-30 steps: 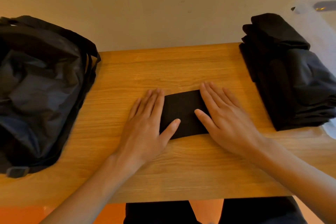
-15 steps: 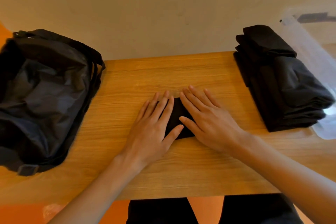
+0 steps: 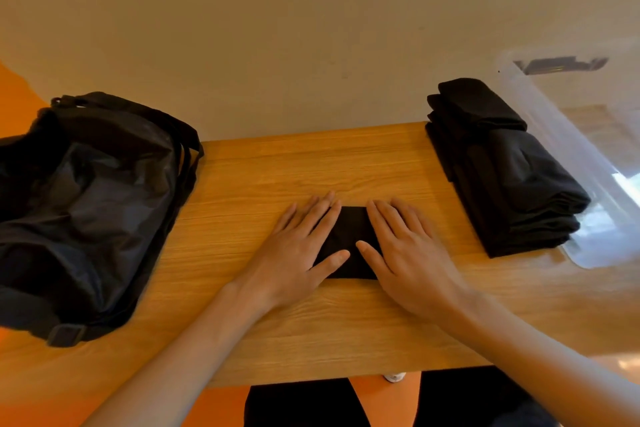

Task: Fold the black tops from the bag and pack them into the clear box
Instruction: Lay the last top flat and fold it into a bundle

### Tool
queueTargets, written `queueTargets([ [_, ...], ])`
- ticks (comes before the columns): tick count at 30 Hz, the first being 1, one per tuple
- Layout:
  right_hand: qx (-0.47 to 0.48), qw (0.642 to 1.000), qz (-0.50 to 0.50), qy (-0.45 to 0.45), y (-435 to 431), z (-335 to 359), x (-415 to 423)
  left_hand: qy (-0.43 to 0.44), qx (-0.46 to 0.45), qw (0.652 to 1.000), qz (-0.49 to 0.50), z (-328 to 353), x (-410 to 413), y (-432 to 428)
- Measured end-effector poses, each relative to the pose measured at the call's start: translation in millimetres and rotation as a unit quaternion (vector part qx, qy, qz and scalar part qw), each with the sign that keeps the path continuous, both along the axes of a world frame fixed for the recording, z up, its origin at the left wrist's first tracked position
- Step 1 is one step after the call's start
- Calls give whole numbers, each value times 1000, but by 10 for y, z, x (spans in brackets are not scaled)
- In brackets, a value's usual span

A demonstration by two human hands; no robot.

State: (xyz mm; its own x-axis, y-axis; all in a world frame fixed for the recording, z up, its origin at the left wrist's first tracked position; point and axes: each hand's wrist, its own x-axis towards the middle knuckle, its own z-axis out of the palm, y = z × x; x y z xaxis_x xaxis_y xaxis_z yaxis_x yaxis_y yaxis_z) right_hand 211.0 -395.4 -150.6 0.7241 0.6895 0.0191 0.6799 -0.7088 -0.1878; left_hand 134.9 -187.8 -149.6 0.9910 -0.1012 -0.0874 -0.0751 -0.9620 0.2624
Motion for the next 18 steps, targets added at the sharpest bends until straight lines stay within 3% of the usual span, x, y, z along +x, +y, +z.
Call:
queueTargets([
  [8, -35, 996, -64, -52, -404, 11, -325, -23, 3, 993, -117, 93, 102, -183],
  [11, -4, 997, -20, -72, -513, 26, -343, -86, 42, 979, -182, 39, 17, -216],
  [14, -1, 996, 53, -70, -586, -8, -393, -58, 40, 981, -183, 6, -88, -217],
  [18, -2, 996, 69, -48, -647, -51, -457, -26, 20, 984, -173, 42, -188, -229],
])
